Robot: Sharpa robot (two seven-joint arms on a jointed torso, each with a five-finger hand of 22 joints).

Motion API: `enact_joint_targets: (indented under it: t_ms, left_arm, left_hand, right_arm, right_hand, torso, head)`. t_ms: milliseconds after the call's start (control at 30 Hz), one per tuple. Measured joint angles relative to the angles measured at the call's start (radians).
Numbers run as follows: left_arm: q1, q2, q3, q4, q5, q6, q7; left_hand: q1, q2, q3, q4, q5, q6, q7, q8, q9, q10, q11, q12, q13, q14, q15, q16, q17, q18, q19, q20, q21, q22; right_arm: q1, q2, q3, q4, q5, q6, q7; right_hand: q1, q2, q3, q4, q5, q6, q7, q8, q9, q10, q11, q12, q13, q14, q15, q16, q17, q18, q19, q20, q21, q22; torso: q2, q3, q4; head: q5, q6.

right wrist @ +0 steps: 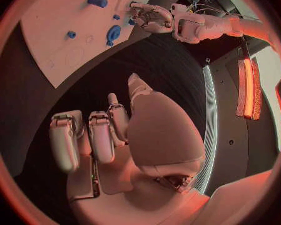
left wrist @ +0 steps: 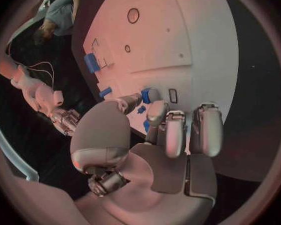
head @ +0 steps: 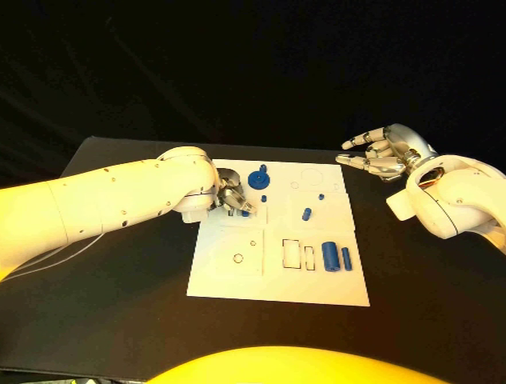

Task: Assemble the parts on the task board

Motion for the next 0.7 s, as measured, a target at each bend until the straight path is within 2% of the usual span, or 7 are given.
enact_joint_targets:
  t_ms: [167, 433, 567, 700]
  left_arm:
    - [0.0, 0.0, 0.0, -0.001, 0.0, 0.0, 0.0]
    - [-0.001, -0.01, 0.001, 0.003, 0.0, -0.002, 0.0]
    - [-0.001, -0.02, 0.007, 0.014, 0.0, -0.005, 0.0]
    - [-0.001, -0.034, 0.02, 0.031, 0.002, -0.009, 0.0]
  left_hand:
    - [-0.001, -0.001, -0.016, 0.008, 0.0, 0.0, 0.0, -0.002, 0.001, 0.0, 0.0, 0.0, 0.001, 0.0, 0.0, 0.0, 0.0, 0.0, 0.0, 0.0, 0.0, 0.0]
    - [-0.003, -0.003, -0.049, 0.027, 0.0, 0.003, 0.003, -0.005, 0.003, 0.0, 0.0, 0.0, 0.001, 0.0, 0.0, 0.0, 0.0, 0.0, 0.0, 0.0, 0.0, 0.0]
    - [-0.005, -0.005, -0.082, 0.043, 0.0, 0.003, 0.003, -0.006, 0.005, 0.0, 0.0, 0.0, 0.001, 0.0, 0.0, 0.0, 0.0, 0.0, 0.0, 0.0, 0.0, 0.0]
    - [-0.01, -0.01, -0.1, 0.048, 0.0, 0.003, 0.003, -0.009, 0.006, 0.0, 0.0, 0.0, 0.0, 0.0, 0.0, 0.0, 0.0, 0.0, 0.0, 0.0, 0.0, 0.0]
  right_arm:
    - [0.0, 0.0, 0.0, 0.0, 0.0, -0.001, 0.001]
    - [0.0, -0.001, 0.0, 0.0, 0.001, -0.004, 0.002]
    - [0.0, -0.001, 0.0, -0.001, 0.001, -0.005, 0.003]
    - [-0.001, -0.001, 0.0, -0.002, 0.002, -0.007, 0.003]
  right_hand:
    - [-0.005, -0.005, 0.0, 0.0, 0.0, 0.0, 0.0, 0.0, -0.001, -0.005, -0.005, 0.0, 0.0, 0.0, 0.0, -0.004, 0.0, 0.0, 0.0, 0.0, -0.012, 0.0]
    - [-0.009, -0.001, -0.003, 0.003, 0.0, 0.0, 0.0, 0.0, -0.001, -0.006, -0.005, -0.004, 0.0, 0.0, 0.0, -0.004, 0.0, 0.0, 0.0, 0.0, -0.017, 0.0]
    - [-0.013, -0.005, -0.003, 0.003, 0.0, 0.0, 0.0, 0.0, -0.002, -0.006, -0.005, -0.007, 0.0, 0.0, 0.0, -0.008, 0.0, 0.0, 0.0, 0.0, -0.017, 0.0]
    - [-0.013, -0.005, -0.003, 0.003, 0.0, 0.0, 0.0, 0.0, -0.002, -0.005, -0.005, -0.007, 0.0, 0.0, 0.0, -0.008, 0.0, 0.0, 0.0, 0.0, -0.021, 0.0]
  torso:
    - [0.0, -0.0002, 0.0]
    - [0.0, -0.0006, 0.0]
    - [0.0, -0.0007, 0.0]
    - [0.0, -0.0007, 0.0]
  head:
    - [0.0, 0.0]
    - [-0.001, 0.001]
    - [-0.001, 0.002]
    - [-0.002, 0.005]
